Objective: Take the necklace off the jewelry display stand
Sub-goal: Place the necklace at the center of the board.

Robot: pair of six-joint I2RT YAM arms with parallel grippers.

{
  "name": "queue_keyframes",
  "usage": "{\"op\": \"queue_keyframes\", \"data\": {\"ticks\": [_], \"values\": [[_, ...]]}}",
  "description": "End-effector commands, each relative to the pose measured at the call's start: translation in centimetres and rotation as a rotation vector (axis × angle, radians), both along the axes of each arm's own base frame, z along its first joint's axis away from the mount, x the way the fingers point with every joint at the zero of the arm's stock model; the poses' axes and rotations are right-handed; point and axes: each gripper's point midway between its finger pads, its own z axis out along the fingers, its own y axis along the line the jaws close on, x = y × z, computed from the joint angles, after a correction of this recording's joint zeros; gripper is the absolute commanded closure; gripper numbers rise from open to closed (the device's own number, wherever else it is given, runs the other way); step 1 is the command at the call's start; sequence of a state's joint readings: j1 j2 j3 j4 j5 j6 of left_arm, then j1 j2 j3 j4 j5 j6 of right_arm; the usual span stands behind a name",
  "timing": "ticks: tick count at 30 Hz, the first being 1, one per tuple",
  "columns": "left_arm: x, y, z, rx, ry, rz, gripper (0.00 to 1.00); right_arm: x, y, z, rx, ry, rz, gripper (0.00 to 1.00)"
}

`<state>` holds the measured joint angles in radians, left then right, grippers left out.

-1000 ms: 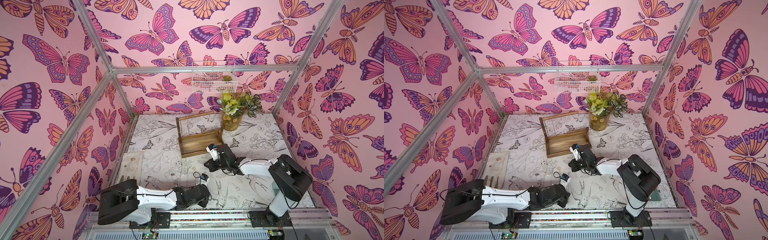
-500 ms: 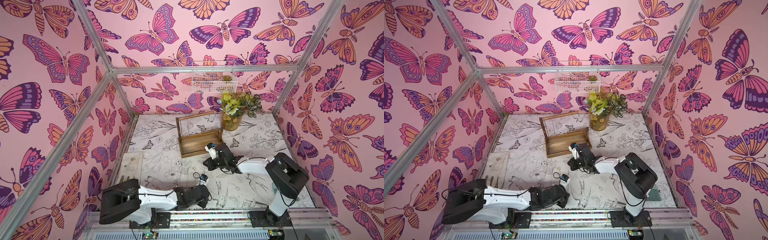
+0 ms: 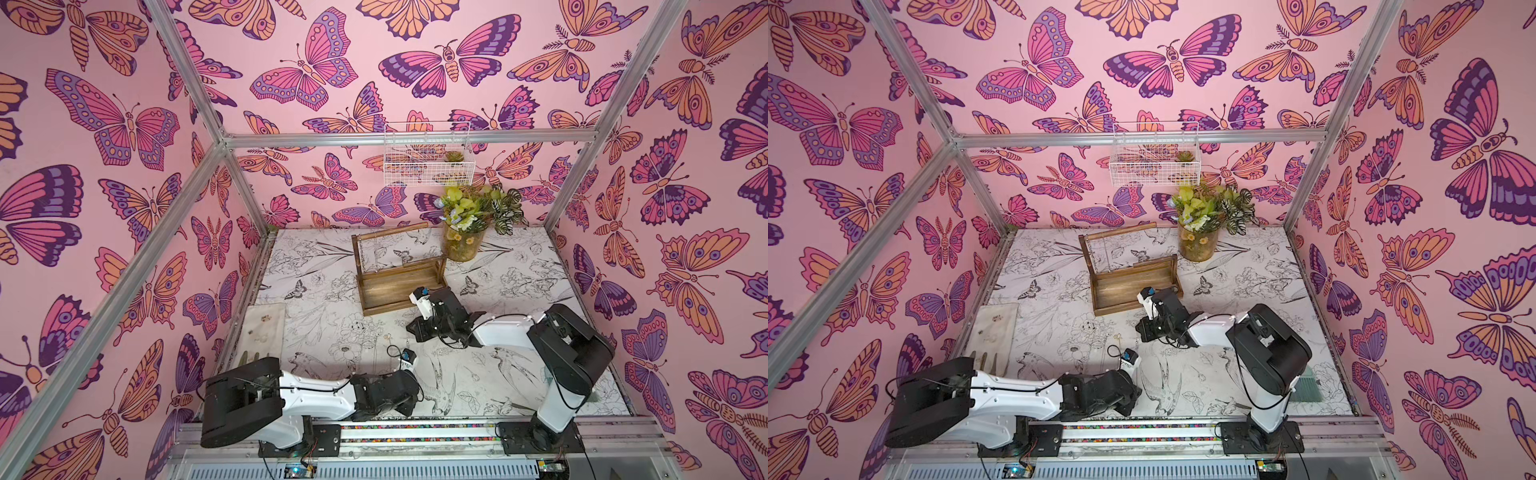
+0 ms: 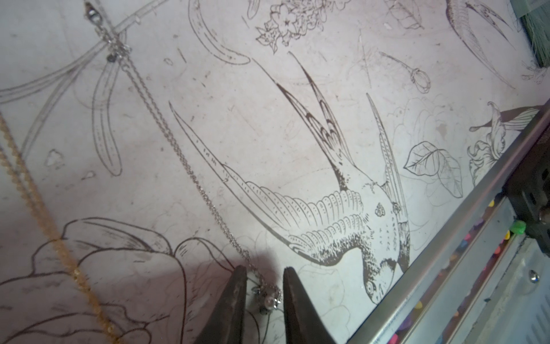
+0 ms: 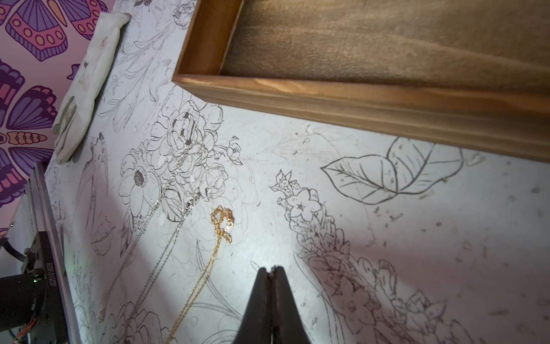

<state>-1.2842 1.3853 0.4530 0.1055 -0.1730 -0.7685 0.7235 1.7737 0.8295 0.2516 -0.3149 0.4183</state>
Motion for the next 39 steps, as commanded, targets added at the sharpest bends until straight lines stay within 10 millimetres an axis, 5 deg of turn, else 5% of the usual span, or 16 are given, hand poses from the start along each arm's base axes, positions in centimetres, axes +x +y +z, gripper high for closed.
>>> {"op": "queue_keyframes", "data": {"ticks": [1,5,24,39], "values": [[-0.4,0.8,-0.7,0.04,0.014,-0.003,0.71,0.1,0.6,-0.3,-0.008,-0.007,0.019,1.0],[-0.5,0.9,-0.6,0.039,0.015,-0.003,0.67,0.2,0.5,-0.5,-0.018,-0.004,0.014,0.97],[-0.4,1.4,2.8,0.021,-0.035,-0.021,0.41,0.2,-0.3,0.3,-0.062,-0.019,0.007,0.33],[-0.3,2.2,4.0,0.018,-0.059,-0.023,0.4,-1.3,0.0,2.4,-0.089,0.098,0.048,0.29]]}}
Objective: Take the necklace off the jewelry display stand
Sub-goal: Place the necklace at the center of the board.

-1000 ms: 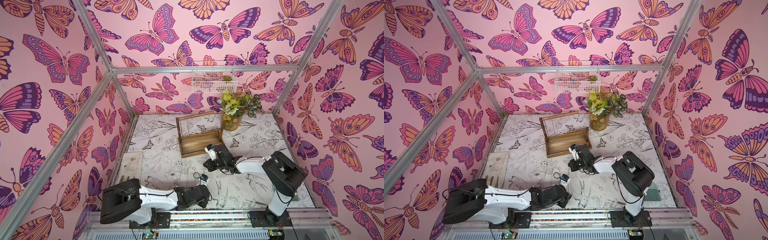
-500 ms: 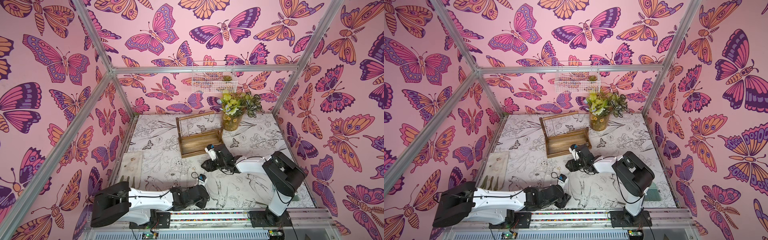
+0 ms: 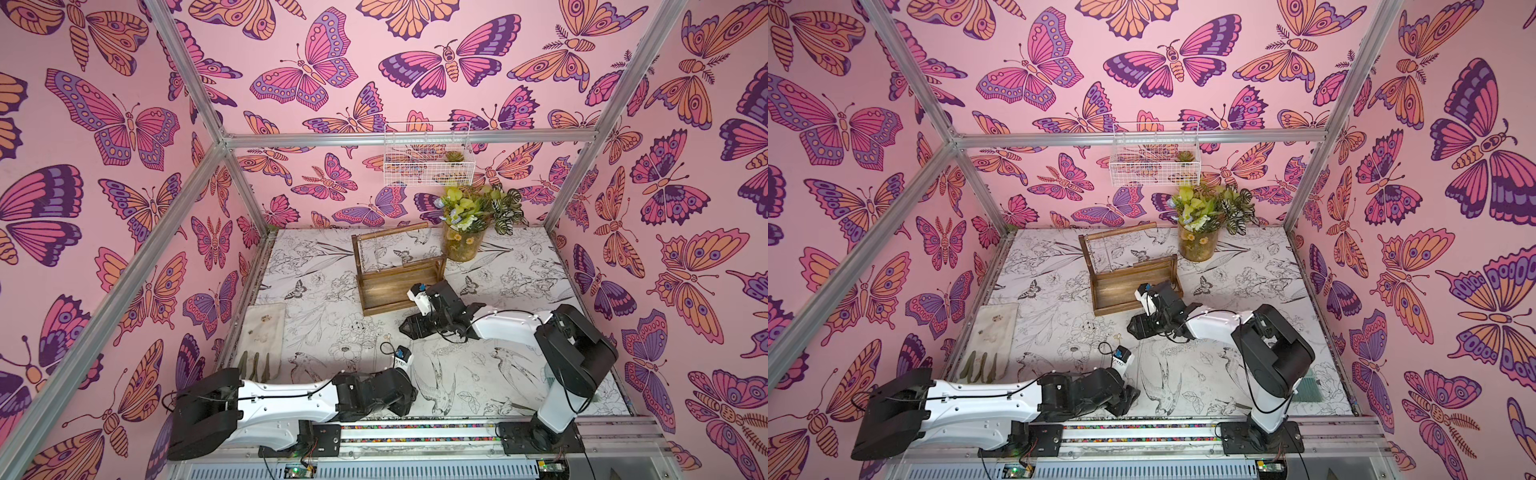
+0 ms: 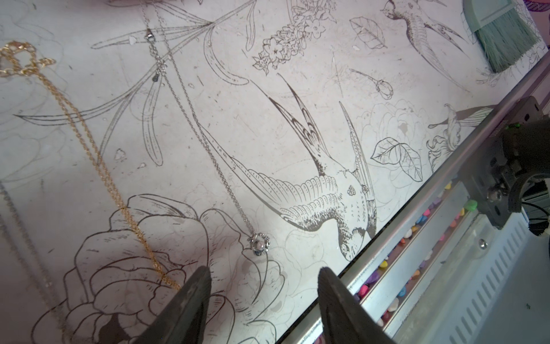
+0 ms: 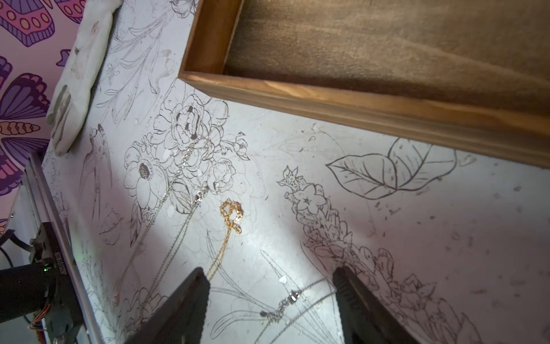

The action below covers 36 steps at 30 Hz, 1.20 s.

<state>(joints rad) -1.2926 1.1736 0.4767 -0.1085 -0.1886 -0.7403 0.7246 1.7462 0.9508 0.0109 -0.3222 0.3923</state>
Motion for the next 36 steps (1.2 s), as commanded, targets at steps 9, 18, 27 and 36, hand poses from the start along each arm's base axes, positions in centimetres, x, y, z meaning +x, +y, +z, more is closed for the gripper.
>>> {"op": "queue_keyframes", "data": {"ticks": [9,18,27,36], "values": [[0.2,0.9,0.3,0.022,-0.033,0.005,0.39,-1.5,-1.7,-0.4,-0.195,0.087,0.067,0.27],[0.3,1.0,0.2,0.027,-0.034,0.009,0.39,-1.7,-2.4,-0.6,-0.263,0.103,0.085,0.23],[0.2,1.0,0.3,0.028,-0.033,0.008,0.4,-1.6,-1.8,0.7,-0.216,0.096,0.083,0.01],[0.2,0.8,-0.1,0.042,-0.029,0.006,0.4,-1.2,-0.9,1.8,-0.152,0.086,0.087,0.0]]}}
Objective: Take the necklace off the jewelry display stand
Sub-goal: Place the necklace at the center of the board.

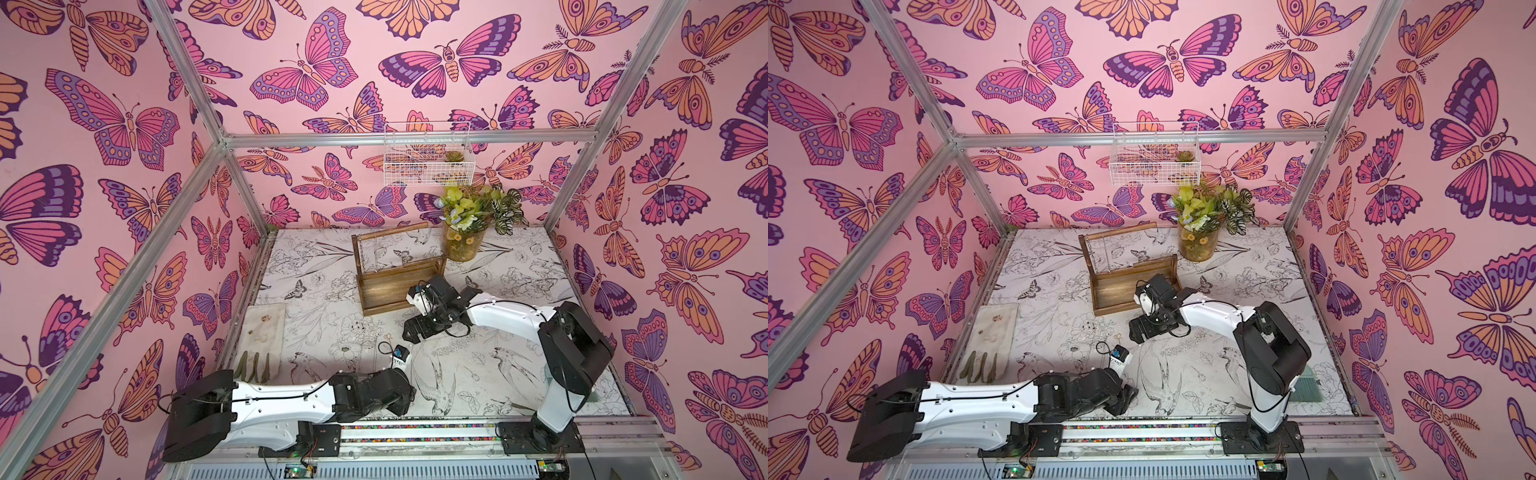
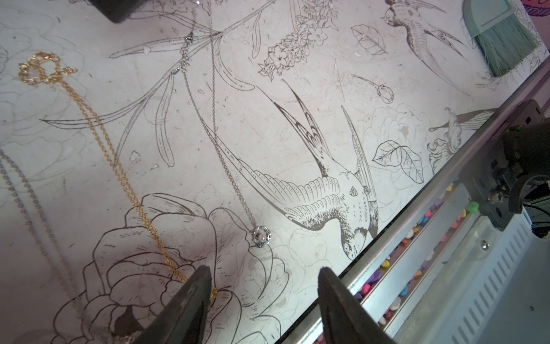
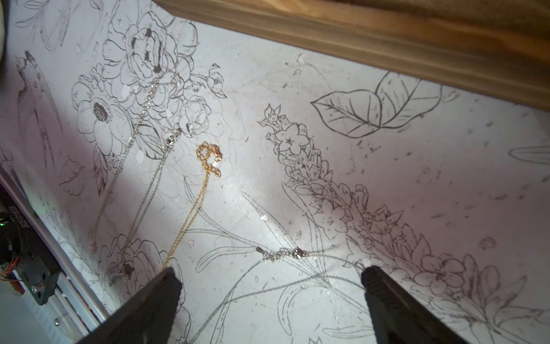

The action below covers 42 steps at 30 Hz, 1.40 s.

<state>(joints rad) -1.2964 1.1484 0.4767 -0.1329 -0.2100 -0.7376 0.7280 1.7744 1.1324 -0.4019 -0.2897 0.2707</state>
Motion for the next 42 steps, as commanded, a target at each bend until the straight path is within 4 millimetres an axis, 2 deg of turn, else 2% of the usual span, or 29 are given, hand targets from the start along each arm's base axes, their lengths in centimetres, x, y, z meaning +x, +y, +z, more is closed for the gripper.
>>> {"op": "queue_keyframes", "data": {"ticks": [1,13,21,22,36,42], "values": [[0.1,0.4,-0.5,0.042,-0.009,-0.001,0.4,0.4,1.4,2.1,0.076,-0.016,-0.001,0.0],[1.0,-0.4,-0.5,0.088,-0.055,0.007,0.41,-0.2,1.8,3.3,0.135,0.011,-0.012,0.01],[1.8,-0.1,-0.5,0.107,-0.087,0.047,0.43,-0.2,1.9,4.0,0.15,0.002,-0.014,0.01],[1.9,0.1,-1.5,0.145,-0.082,0.047,0.43,-0.2,1.8,4.0,0.15,0.003,-0.014,0.01],[2.6,-0.2,-2.3,0.19,-0.093,0.082,0.47,-0.7,1.5,4.2,0.163,-0.003,-0.015,0.01],[2.2,-0.6,-3.2,0.212,-0.063,0.067,0.49,-1.0,1.4,4.1,0.166,0.001,-0.012,0.01]]}}
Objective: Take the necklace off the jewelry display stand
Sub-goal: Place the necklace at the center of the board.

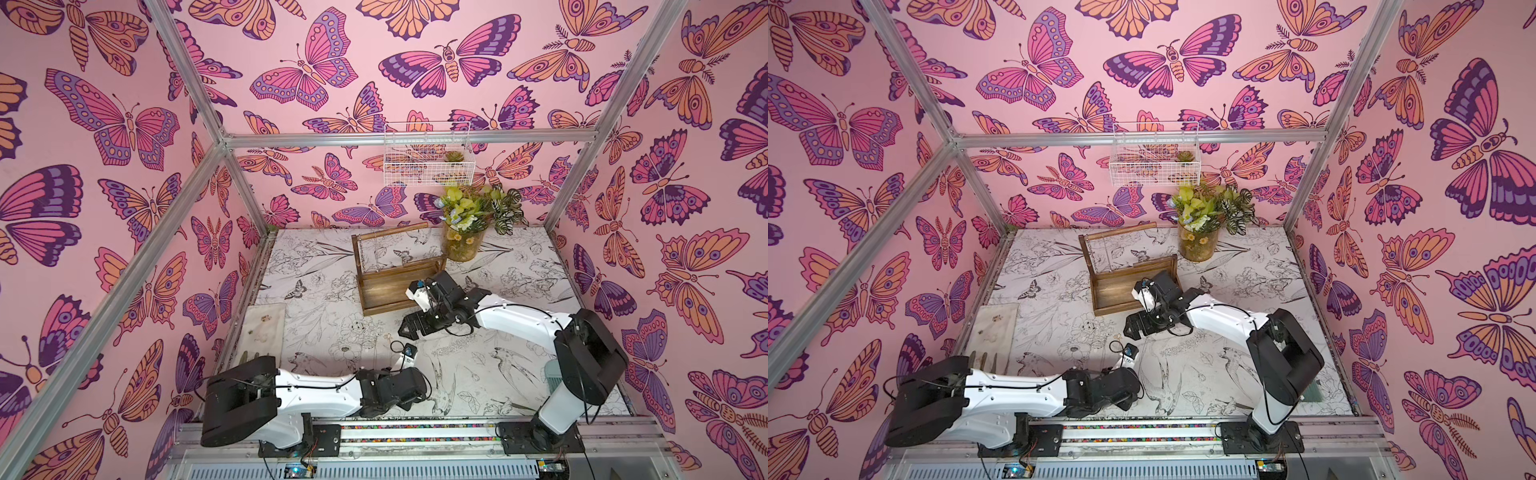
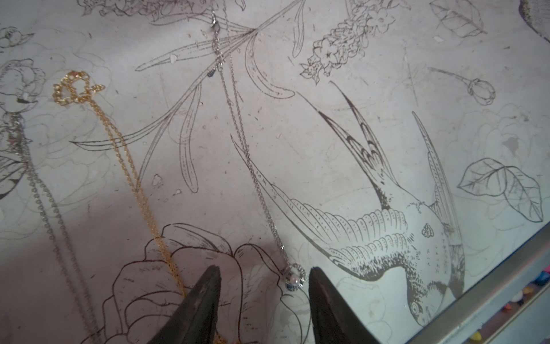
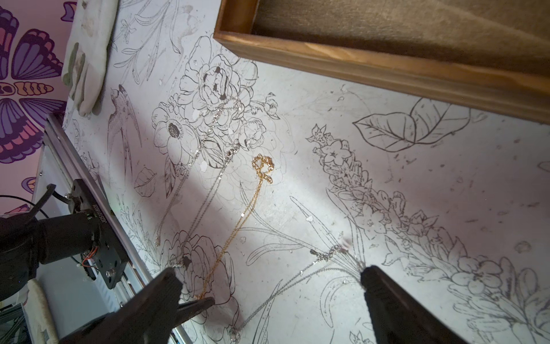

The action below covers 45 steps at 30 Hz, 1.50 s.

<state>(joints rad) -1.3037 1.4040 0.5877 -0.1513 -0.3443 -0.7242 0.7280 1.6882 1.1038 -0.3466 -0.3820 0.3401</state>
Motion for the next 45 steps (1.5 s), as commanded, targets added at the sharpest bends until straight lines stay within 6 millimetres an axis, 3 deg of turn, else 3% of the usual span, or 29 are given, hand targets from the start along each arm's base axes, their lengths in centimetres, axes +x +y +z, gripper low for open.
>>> {"op": "queue_keyframes", "data": {"ticks": [1,25,45], "values": [[-0.1,0.0,-0.5,0.022,0.012,0.012,0.5,-0.2,0.1,0.6,0.024,-0.006,0.0,0.01],[-0.7,0.2,-2.2,0.057,0.066,0.024,0.59,-0.4,0.3,0.4,0.021,-0.002,0.028,0.01],[-1.5,0.0,-2.5,0.06,0.084,0.01,0.62,3.4,1.0,0.8,-0.01,-0.047,0.052,0.01]]}}
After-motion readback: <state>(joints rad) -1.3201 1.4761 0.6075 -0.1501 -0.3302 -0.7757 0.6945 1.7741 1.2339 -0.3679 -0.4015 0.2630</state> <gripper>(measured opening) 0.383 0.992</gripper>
